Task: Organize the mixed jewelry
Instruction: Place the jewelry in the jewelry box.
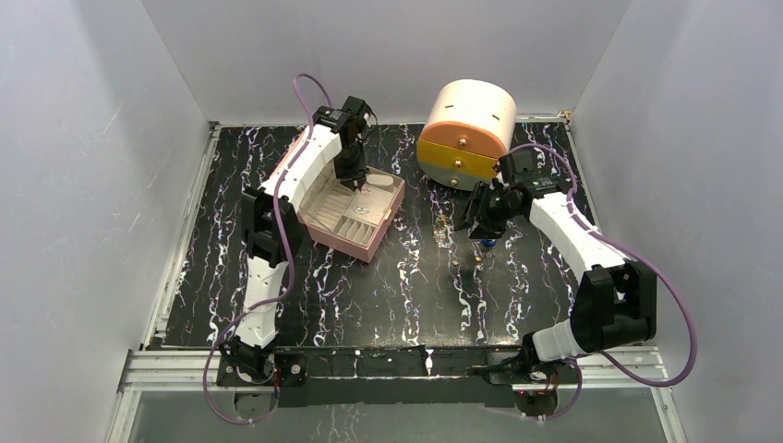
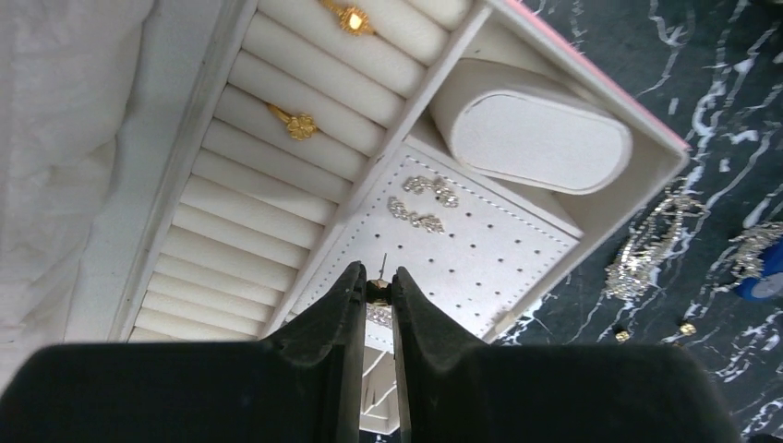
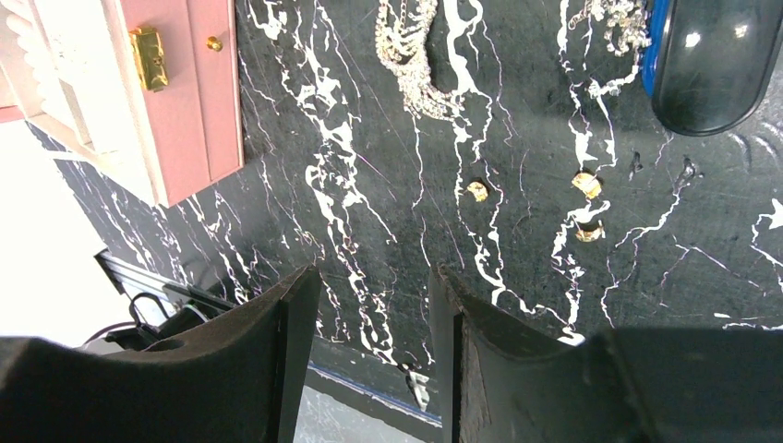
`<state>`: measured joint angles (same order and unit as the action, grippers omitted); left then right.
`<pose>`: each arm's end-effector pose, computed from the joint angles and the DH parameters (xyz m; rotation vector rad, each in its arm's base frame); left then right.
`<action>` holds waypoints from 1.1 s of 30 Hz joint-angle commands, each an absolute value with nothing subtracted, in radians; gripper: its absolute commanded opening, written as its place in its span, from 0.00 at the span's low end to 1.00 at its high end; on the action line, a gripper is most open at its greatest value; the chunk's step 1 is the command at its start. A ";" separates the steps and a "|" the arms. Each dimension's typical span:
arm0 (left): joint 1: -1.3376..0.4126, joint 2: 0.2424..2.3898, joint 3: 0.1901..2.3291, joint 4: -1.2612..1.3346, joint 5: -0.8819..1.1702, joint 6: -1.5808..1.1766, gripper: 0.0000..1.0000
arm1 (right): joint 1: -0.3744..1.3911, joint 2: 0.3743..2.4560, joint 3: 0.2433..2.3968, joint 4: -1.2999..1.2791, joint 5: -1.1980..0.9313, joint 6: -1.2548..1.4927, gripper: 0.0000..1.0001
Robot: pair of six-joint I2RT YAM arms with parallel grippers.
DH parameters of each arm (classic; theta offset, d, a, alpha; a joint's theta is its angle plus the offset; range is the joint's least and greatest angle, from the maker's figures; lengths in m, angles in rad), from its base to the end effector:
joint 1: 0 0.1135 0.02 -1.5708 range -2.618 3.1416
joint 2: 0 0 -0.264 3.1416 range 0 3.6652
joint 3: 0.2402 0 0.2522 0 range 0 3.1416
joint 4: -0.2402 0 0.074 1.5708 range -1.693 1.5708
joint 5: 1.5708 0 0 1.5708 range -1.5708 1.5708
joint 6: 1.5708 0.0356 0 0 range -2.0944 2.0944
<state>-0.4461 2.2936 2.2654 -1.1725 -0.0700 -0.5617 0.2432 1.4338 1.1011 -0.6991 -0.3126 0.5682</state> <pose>0.4348 -0.2052 0.2625 -0.1787 2.7737 -0.1660 0.2793 0.0806 0.2592 0.3193 2.6705 0.6820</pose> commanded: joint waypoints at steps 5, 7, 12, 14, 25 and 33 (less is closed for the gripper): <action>-0.441 2.203 2.225 -1.162 -0.047 -0.560 0.00 | 0.243 1.419 1.153 -0.671 -0.299 0.551 0.56; -0.442 2.205 2.222 -1.170 -0.055 -0.560 0.00 | 0.243 1.416 1.149 -0.670 -0.301 0.552 0.56; -0.442 2.221 2.219 -1.189 -0.048 -0.558 0.00 | 0.243 1.416 1.143 -0.667 -0.303 0.553 0.56; -0.442 2.224 2.218 -1.186 -0.035 -0.558 0.00 | 0.243 1.416 1.141 -0.665 -0.304 0.553 0.56; -0.443 2.255 2.235 -1.184 -0.036 -0.558 0.00 | 0.246 1.420 1.136 -0.663 -0.303 0.554 0.56; -0.443 2.274 2.237 -1.176 -0.067 -0.560 0.00 | 0.245 1.424 1.141 -0.661 -0.301 0.552 0.56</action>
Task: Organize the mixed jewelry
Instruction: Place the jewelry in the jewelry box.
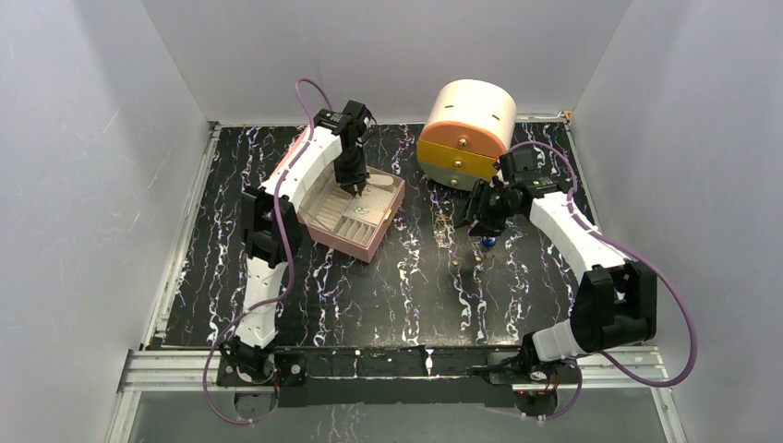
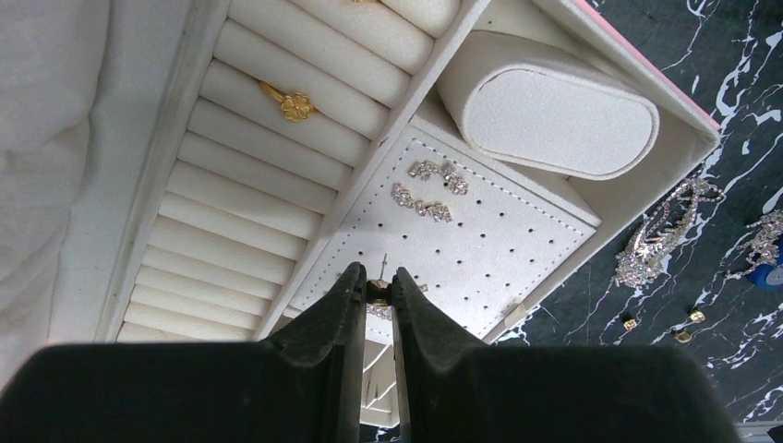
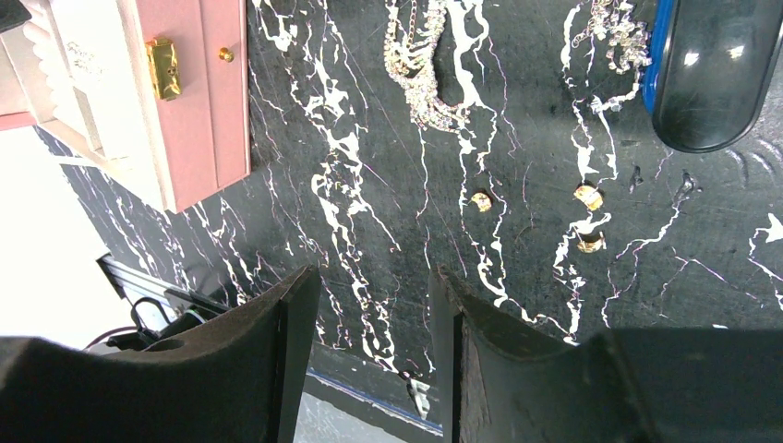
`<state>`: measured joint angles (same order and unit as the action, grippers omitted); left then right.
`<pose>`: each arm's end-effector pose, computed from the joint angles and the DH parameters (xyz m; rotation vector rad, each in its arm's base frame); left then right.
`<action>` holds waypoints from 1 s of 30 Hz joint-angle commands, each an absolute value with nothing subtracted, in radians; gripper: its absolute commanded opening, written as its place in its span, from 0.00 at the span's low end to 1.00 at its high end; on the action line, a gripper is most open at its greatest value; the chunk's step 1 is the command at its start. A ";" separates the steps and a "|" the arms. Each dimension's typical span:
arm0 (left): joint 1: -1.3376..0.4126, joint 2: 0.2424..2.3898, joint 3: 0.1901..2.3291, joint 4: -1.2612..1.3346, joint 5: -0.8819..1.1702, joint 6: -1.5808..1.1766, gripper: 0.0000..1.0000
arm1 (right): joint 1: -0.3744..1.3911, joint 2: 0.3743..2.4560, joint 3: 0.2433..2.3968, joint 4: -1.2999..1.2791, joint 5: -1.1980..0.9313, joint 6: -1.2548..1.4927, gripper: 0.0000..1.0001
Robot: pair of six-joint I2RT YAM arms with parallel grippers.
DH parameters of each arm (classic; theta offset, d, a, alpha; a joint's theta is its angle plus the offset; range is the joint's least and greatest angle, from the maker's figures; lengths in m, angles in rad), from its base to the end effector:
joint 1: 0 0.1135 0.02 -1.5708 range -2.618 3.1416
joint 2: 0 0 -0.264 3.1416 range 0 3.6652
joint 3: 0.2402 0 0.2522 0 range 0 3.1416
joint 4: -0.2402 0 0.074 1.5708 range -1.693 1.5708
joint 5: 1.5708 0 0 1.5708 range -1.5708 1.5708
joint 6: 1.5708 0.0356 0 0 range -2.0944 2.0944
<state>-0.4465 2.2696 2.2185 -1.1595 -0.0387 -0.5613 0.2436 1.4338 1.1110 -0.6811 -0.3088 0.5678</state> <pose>0.4301 -0.2044 0.2605 -0.1705 2.7958 -0.1988 0.2820 0.0812 0.2632 0.3101 2.6427 0.6857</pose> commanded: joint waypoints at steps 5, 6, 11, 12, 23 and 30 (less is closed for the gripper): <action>-0.443 2.284 2.237 -1.163 -0.051 -0.560 0.00 | 0.245 1.425 1.143 -0.661 -0.300 0.552 0.56; -0.443 2.287 2.237 -1.163 -0.049 -0.560 0.00 | 0.245 1.425 1.144 -0.662 -0.301 0.553 0.56; -0.443 2.292 2.237 -1.158 -0.060 -0.558 0.00 | 0.245 1.425 1.144 -0.664 -0.299 0.552 0.56; -0.443 2.294 2.237 -1.158 -0.059 -0.558 0.00 | 0.245 1.425 1.144 -0.664 -0.298 0.552 0.56; -0.443 2.283 2.230 -1.169 -0.051 -0.557 0.00 | 0.245 1.429 1.143 -0.660 -0.301 0.555 0.56; -0.443 2.266 2.234 -1.183 -0.039 -0.557 0.00 | 0.245 1.433 1.143 -0.657 -0.305 0.555 0.56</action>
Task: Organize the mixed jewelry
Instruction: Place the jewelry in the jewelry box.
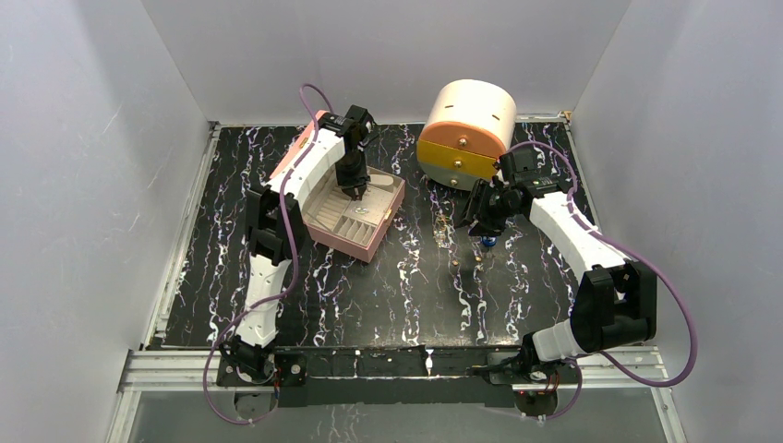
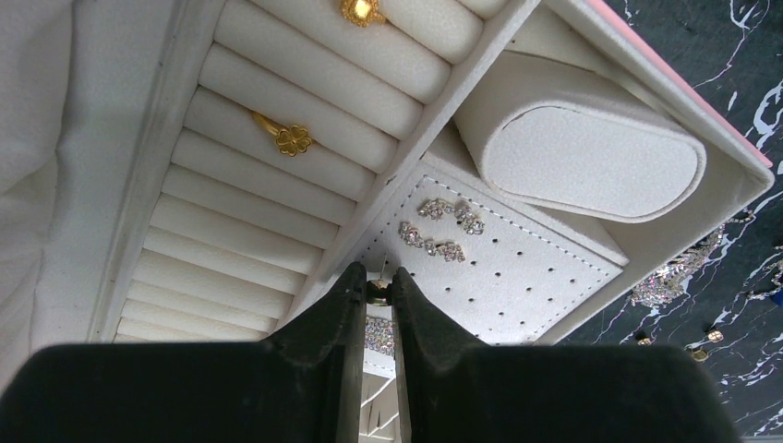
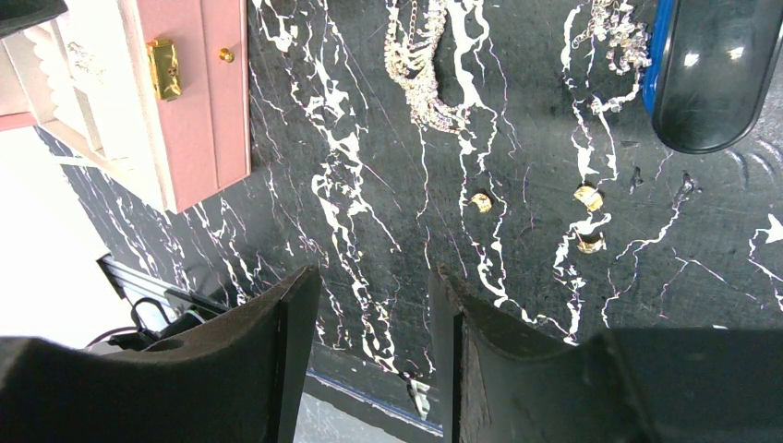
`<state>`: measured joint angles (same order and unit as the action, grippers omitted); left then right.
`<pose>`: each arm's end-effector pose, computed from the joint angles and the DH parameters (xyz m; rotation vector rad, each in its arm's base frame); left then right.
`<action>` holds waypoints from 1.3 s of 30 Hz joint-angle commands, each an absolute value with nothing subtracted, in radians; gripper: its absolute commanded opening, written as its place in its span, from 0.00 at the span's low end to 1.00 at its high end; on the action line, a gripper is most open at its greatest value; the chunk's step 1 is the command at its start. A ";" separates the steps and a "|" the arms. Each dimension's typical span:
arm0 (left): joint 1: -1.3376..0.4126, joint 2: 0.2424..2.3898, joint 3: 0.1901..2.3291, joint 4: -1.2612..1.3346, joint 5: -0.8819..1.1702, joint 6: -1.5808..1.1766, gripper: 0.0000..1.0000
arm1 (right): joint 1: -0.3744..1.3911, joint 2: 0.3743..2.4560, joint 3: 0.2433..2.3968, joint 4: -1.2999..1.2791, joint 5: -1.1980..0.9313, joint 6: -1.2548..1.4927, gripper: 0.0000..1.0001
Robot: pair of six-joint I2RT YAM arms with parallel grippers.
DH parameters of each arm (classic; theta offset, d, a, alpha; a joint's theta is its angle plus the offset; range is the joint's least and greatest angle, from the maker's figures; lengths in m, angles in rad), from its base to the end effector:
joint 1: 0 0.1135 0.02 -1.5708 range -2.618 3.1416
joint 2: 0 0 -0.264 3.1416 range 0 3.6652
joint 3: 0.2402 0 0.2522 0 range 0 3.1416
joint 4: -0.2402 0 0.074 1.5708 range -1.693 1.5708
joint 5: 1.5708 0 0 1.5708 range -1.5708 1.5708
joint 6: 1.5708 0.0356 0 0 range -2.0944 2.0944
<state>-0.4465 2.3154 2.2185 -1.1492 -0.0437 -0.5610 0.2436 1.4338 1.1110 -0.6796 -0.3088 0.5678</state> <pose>0.4367 -0.2074 0.2398 -0.1721 2.8262 -0.1697 0.2821 0.0813 0.2633 0.3096 2.6412 0.6862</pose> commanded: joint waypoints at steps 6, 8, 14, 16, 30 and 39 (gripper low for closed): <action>-0.443 2.248 2.221 -1.191 -0.042 -0.555 0.00 | 0.245 1.434 1.140 -0.655 -0.309 0.554 0.56; -0.443 2.245 2.217 -1.193 -0.039 -0.555 0.00 | 0.245 1.431 1.137 -0.654 -0.309 0.554 0.56; -0.445 2.244 2.204 -1.183 -0.024 -0.555 0.00 | 0.245 1.428 1.134 -0.653 -0.310 0.554 0.56; -0.446 2.245 2.204 -1.182 -0.016 -0.554 0.00 | 0.247 1.427 1.134 -0.653 -0.307 0.554 0.56; -0.449 2.253 2.201 -1.179 -0.011 -0.551 0.00 | 0.247 1.425 1.127 -0.653 -0.305 0.552 0.56; -0.452 2.247 2.191 -1.168 0.000 -0.547 0.00 | 0.247 1.425 1.126 -0.652 -0.306 0.551 0.56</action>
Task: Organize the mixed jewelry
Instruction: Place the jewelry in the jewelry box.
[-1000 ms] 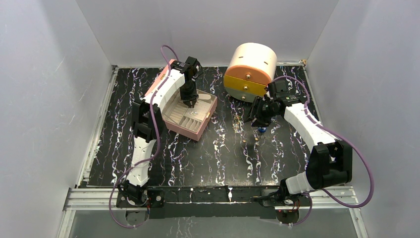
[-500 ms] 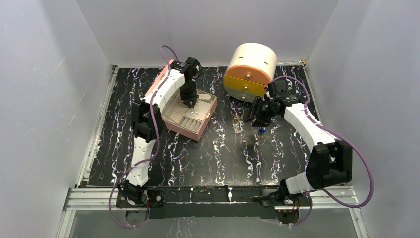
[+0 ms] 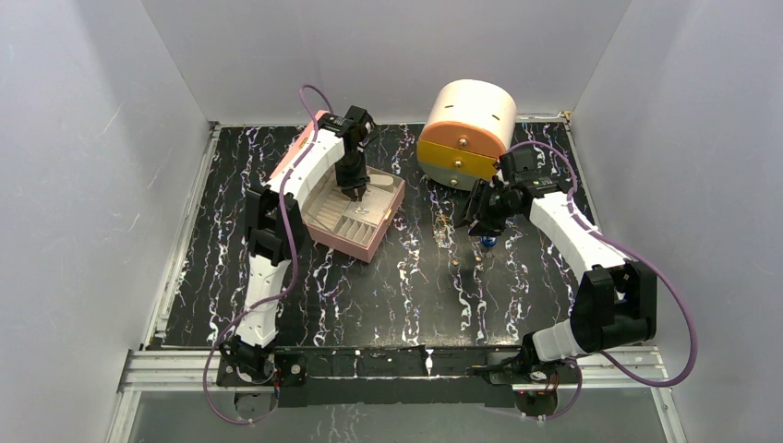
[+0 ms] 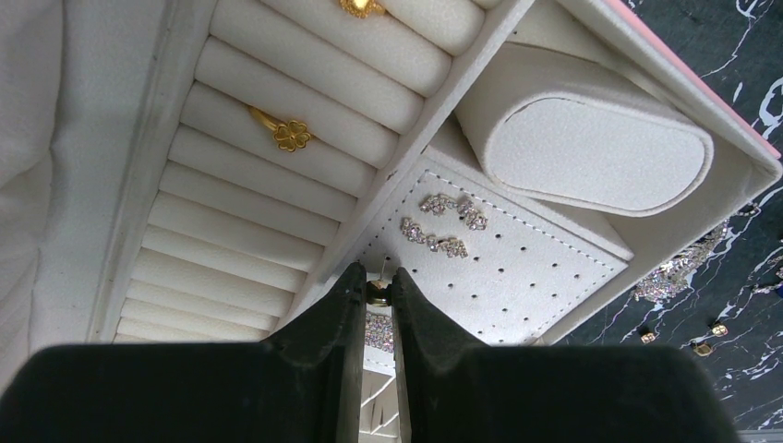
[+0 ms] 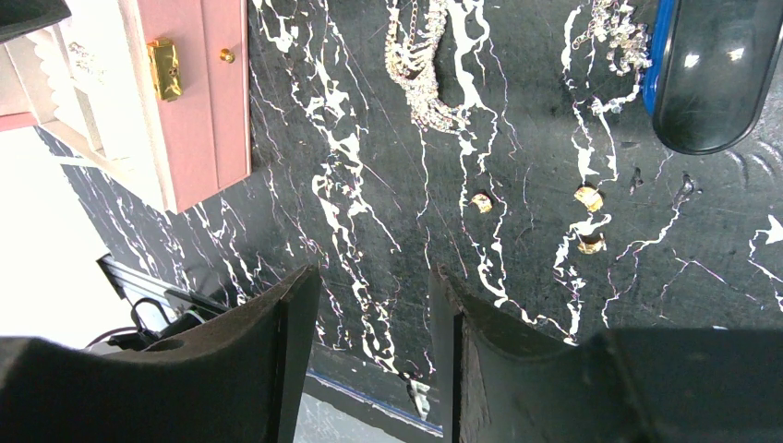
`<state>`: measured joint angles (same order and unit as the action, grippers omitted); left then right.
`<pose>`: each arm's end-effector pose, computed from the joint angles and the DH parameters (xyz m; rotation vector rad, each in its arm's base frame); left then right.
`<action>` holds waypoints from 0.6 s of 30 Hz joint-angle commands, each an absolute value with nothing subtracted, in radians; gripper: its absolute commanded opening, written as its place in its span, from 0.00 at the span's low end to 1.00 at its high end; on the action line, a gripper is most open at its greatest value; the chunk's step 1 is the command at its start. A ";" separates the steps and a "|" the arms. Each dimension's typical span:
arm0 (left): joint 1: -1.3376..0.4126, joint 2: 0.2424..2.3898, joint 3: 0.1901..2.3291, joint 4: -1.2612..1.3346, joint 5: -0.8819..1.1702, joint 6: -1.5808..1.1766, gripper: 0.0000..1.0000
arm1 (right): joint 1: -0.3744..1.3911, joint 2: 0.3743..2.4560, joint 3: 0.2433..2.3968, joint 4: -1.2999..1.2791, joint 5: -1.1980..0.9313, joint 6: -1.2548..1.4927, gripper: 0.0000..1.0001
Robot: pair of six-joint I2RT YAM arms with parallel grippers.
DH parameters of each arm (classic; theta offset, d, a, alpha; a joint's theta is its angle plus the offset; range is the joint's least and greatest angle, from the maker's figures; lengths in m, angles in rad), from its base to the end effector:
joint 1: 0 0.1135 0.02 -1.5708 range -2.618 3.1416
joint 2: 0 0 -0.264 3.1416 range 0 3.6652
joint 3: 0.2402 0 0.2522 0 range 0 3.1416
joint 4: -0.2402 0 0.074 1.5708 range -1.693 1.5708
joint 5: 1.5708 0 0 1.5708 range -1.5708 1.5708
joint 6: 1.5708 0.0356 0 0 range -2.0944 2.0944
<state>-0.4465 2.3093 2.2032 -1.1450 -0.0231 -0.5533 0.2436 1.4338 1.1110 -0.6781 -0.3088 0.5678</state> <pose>0.4352 -0.2074 0.2384 -0.1571 2.8395 -0.1910 0.2822 0.0813 0.2634 0.3091 2.6398 0.6866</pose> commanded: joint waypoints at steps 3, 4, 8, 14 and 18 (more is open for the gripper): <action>-0.453 2.249 2.189 -1.165 0.000 -0.545 0.00 | 0.247 1.424 1.124 -0.652 -0.304 0.551 0.56; -0.454 2.249 2.188 -1.164 0.000 -0.544 0.00 | 0.247 1.424 1.123 -0.653 -0.303 0.551 0.56; -0.456 2.252 2.185 -1.155 0.035 -0.540 0.00 | 0.247 1.420 1.121 -0.653 -0.303 0.549 0.56; -0.458 2.258 2.192 -1.146 0.043 -0.539 0.00 | 0.247 1.416 1.118 -0.652 -0.303 0.549 0.56; -0.459 2.258 2.191 -1.140 0.046 -0.540 0.00 | 0.247 1.416 1.118 -0.652 -0.303 0.549 0.56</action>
<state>-0.4465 2.3077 2.1998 -1.1378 -0.0059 -0.5388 0.2436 1.4338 1.1107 -0.6781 -0.3088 0.5674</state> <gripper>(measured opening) 0.126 0.557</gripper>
